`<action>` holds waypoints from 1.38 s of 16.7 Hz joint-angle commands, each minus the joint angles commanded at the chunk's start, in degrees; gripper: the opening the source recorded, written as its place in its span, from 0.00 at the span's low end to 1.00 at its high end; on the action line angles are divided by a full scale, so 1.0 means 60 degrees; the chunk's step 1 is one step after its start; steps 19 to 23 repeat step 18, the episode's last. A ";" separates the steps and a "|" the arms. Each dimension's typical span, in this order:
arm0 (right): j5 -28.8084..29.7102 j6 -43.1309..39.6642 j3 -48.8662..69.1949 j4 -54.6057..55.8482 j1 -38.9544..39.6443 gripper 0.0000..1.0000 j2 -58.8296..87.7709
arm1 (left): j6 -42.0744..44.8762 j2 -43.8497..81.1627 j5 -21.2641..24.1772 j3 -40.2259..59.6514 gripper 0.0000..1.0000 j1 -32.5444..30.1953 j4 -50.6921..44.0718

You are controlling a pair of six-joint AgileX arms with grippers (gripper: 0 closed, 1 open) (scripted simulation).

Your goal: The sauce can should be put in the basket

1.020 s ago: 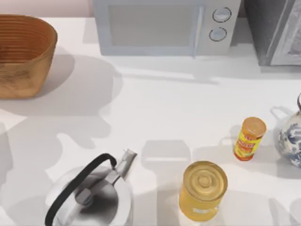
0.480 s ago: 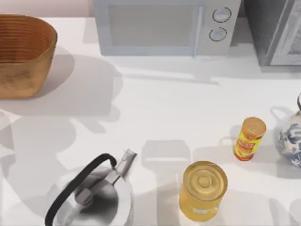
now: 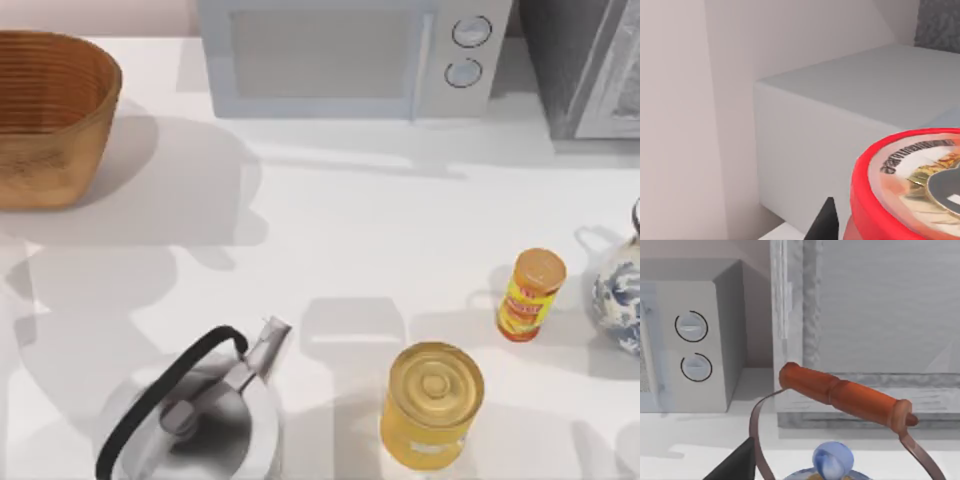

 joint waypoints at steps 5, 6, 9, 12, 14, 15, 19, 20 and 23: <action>0.0000 0.0000 0.0000 0.0000 0.0000 1.00 0.0000 | 0.0000 0.0000 0.0000 0.0000 0.45 0.0000 0.0000; 0.0000 0.0000 0.0000 0.0000 0.0000 1.00 0.0000 | 0.0000 0.0000 0.0000 0.0000 0.53 0.0000 0.0000; 0.0000 0.0000 0.0000 0.0000 0.0000 1.00 0.0000 | 0.0000 0.0000 0.0000 0.0000 0.75 0.0000 0.0000; 0.0000 0.0000 0.0000 0.0000 0.0000 1.00 0.0000 | 0.0000 0.0000 0.0000 0.0000 0.98 0.0000 0.0000; 0.0000 0.0000 0.0000 0.0000 0.0000 1.00 0.0000 | 0.0000 0.0000 0.0000 0.0000 1.00 0.0000 0.0000; 0.0000 0.0000 0.0000 0.0000 0.0000 1.00 0.0000 | 0.0000 0.0000 0.0000 0.0000 1.00 0.0000 0.0000; 0.0000 0.0000 0.0000 0.0000 0.0000 1.00 0.0000 | 0.0000 0.0000 0.0000 0.0000 1.00 0.0000 0.0000; 0.0000 0.0000 0.0000 0.0000 0.0000 1.00 0.0000 | 0.0000 0.0000 0.0000 0.0000 1.00 0.0000 0.0000; 0.0000 0.0000 0.0000 0.0000 0.0000 1.00 0.0000 | 0.0000 0.0000 0.0000 0.0000 1.00 0.0000 0.0000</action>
